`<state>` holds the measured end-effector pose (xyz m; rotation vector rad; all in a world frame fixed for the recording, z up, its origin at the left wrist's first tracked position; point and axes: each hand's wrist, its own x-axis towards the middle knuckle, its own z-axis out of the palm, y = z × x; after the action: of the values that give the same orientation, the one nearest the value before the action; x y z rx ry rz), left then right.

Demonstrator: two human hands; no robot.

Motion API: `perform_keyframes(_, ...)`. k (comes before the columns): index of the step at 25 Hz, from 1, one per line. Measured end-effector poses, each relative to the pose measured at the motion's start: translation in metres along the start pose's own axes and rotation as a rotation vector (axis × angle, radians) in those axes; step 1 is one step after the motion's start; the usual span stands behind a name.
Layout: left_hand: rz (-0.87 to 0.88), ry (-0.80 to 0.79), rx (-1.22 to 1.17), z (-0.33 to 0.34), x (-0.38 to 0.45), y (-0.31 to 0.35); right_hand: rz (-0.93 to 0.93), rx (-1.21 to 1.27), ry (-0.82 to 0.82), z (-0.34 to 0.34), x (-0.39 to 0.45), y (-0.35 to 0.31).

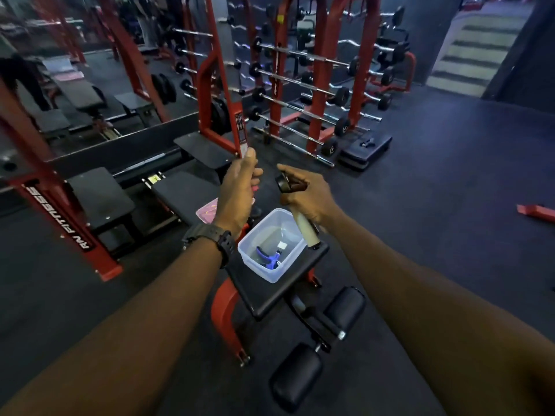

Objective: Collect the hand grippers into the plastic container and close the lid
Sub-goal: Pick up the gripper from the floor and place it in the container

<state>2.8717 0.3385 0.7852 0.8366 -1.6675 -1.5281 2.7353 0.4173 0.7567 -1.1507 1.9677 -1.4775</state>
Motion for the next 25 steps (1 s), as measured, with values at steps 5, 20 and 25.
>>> perform_keyframes(5, -0.054, 0.038, 0.035, 0.020, 0.054, -0.035, 0.066, -0.022, -0.077, 0.004, 0.057, 0.047)
perform_keyframes(20, -0.382, -0.037, 0.000, 0.031, 0.244, -0.187, 0.420, -0.204, -0.115, 0.103, 0.193, 0.211)
perform_keyframes(25, -0.445, -0.008, 0.015, 0.022, 0.249, -0.229, 0.385, -0.349, -0.313, 0.133, 0.185, 0.255)
